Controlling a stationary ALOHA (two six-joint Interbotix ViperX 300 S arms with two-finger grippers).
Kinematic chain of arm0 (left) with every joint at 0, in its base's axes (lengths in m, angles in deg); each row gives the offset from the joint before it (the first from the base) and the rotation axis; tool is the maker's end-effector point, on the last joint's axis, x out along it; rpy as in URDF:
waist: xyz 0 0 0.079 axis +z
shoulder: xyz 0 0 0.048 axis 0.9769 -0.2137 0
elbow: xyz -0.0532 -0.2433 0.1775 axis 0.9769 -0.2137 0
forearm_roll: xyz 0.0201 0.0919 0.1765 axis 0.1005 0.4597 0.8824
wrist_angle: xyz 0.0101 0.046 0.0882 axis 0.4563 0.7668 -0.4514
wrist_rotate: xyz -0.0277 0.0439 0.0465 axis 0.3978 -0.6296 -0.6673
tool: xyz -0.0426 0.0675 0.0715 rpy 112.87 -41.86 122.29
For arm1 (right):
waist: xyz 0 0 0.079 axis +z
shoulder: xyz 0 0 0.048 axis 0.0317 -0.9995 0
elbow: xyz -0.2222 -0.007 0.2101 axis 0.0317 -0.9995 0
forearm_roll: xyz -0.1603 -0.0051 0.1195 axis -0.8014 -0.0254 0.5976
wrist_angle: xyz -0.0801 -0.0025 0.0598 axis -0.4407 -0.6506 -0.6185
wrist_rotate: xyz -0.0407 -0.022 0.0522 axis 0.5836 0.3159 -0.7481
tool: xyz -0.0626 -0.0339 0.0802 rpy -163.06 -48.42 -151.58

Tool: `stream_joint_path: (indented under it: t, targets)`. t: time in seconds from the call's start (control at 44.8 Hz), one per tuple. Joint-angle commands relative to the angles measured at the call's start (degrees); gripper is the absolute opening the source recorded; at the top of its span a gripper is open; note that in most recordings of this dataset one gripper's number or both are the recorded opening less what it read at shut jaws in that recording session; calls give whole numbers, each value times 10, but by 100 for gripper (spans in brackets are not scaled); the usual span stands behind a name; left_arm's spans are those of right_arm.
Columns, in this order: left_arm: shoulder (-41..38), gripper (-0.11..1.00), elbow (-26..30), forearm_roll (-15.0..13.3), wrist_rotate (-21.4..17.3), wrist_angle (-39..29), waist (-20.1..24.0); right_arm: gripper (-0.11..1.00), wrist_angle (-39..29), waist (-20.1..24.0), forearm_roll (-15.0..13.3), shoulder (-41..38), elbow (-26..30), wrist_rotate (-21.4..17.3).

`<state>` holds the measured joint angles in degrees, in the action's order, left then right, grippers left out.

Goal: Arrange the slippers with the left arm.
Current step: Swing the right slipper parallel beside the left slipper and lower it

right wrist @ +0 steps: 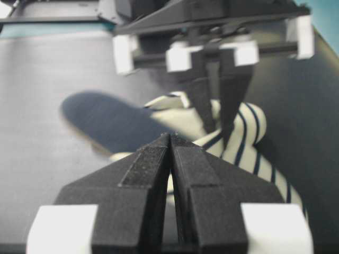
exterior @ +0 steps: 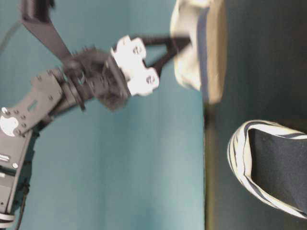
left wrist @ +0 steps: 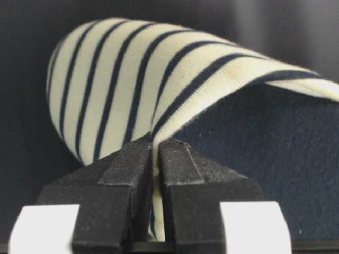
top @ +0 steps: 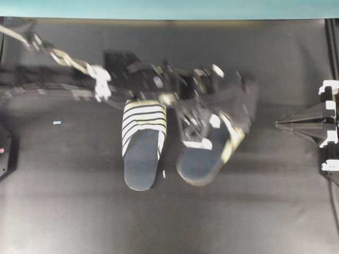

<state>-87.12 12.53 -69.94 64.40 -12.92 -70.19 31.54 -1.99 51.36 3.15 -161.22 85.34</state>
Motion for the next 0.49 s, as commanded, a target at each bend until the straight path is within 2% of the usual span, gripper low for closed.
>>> stream_joint_path:
  t: [0.0,0.112,0.357,0.469]
  targets:
    - [20,1,-12,0,50,-15,8,0,4,0,2,-3,3,3]
    - [26,1,-25,1,99,-16,17,0,7,0,2,-2,3,3]
    - [20,1,-34,1,114,-18,24,0,8,0,2,-2,2,3]
    - [8,1,-41,1,135,-20,31,0,8,0,2,-2,2,3]
